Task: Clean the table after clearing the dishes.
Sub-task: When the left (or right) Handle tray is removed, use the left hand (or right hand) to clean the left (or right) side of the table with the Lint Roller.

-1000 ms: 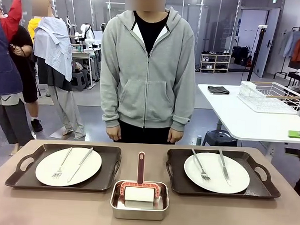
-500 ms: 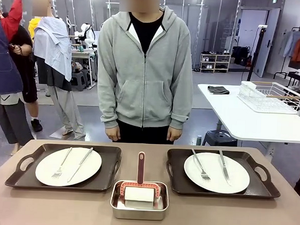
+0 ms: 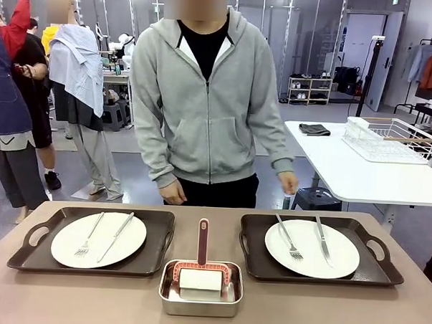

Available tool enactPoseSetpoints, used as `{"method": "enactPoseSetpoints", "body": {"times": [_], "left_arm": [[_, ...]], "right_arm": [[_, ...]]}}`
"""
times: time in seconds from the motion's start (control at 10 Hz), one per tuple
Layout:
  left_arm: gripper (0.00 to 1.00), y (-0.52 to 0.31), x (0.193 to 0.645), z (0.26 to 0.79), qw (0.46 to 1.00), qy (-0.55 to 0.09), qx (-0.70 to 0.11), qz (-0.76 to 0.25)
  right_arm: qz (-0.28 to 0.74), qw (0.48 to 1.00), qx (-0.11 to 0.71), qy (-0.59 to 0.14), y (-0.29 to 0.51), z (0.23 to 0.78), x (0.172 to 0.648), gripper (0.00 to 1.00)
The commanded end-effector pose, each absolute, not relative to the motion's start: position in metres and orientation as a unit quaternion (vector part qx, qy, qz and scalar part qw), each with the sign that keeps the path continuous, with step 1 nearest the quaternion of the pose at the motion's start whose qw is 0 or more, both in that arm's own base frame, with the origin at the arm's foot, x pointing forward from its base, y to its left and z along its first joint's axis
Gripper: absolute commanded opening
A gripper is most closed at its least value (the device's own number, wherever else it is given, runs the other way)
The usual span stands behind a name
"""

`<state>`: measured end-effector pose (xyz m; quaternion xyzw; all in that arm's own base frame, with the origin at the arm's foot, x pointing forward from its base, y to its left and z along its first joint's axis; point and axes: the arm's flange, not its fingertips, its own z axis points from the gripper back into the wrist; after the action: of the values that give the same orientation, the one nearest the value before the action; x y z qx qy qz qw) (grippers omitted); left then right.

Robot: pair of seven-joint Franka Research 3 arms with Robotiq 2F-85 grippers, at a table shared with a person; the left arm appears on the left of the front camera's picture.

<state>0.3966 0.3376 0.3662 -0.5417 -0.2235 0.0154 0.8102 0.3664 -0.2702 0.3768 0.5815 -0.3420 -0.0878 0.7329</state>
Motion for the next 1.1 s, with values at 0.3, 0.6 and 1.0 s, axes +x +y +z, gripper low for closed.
{"method": "enactPoseSetpoints", "body": {"times": [0.3,0.6,1.0], "left_arm": [[1.00,0.3410,0.3917,0.3663,0.814,-0.219,-0.538,0.016],[1.00,0.3410,0.3917,0.3663,0.814,-0.219,-0.538,0.016],[1.00,0.3410,0.3917,0.3663,0.814,-0.219,-0.538,0.016]], "right_arm": [[-0.088,0.732,0.580,-0.345,-0.2721,0.3792,0.3644,1.00],[-0.088,0.732,0.580,-0.345,-0.2721,0.3792,0.3644,1.00],[-0.088,0.732,0.580,-0.345,-0.2721,0.3792,0.3644,1.00]]}}
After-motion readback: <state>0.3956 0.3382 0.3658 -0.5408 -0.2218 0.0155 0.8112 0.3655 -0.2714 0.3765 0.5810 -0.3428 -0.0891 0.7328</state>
